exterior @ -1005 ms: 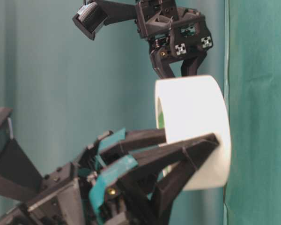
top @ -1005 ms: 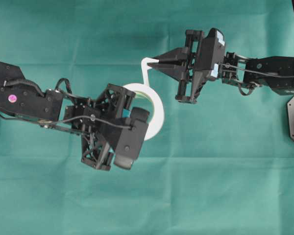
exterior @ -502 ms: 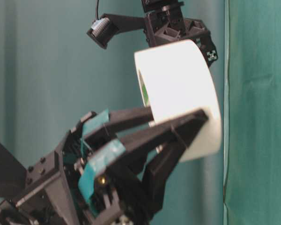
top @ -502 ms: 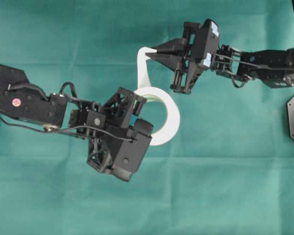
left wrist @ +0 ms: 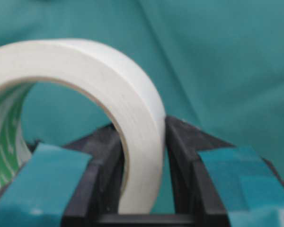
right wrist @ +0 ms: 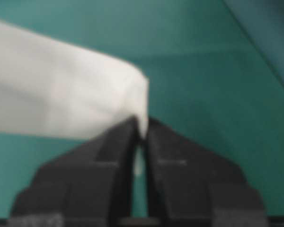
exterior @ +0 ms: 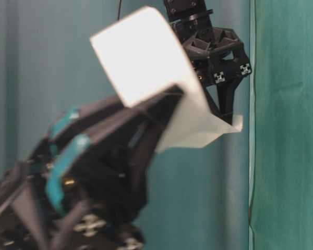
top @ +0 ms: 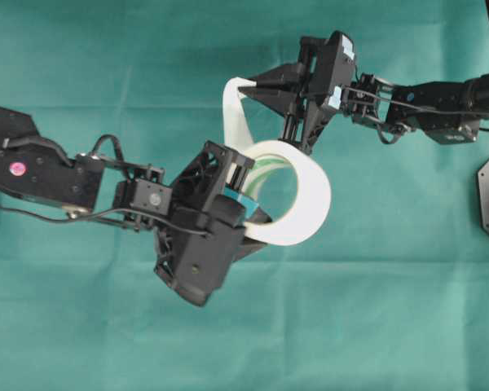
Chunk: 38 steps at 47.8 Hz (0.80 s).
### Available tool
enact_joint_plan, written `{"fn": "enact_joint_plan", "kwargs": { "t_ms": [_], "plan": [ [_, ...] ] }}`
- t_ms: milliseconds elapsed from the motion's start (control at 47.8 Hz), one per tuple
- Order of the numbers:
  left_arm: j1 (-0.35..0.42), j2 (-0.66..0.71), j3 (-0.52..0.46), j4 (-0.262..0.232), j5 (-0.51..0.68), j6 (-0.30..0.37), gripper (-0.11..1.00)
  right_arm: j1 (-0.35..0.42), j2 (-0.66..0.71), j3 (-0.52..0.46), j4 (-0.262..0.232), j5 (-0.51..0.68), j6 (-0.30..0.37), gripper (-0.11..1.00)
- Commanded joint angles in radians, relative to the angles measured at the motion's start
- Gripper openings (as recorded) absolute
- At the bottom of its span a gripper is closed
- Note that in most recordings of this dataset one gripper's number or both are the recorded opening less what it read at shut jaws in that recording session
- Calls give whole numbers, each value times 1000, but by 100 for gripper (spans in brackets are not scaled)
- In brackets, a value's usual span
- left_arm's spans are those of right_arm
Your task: Peel off the duct tape with your right arm.
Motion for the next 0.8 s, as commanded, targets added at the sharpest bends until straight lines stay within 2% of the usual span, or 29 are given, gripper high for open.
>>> {"fn": "enact_joint_plan", "kwargs": {
  "t_ms": [0, 314, 774],
  "plan": [
    [-25, -61, -20, -2, -64, 14, 22, -37, -9, -12, 6, -2, -2, -9],
    [-32, -98, 11, -2, -229, 43, 22, -40, 5, -12, 6, 3, -2, -9],
    [-37, -169, 120, -3, -451, 60, 20, -40, 8, -14, 6, 17, 0, -9]
  ]
}}
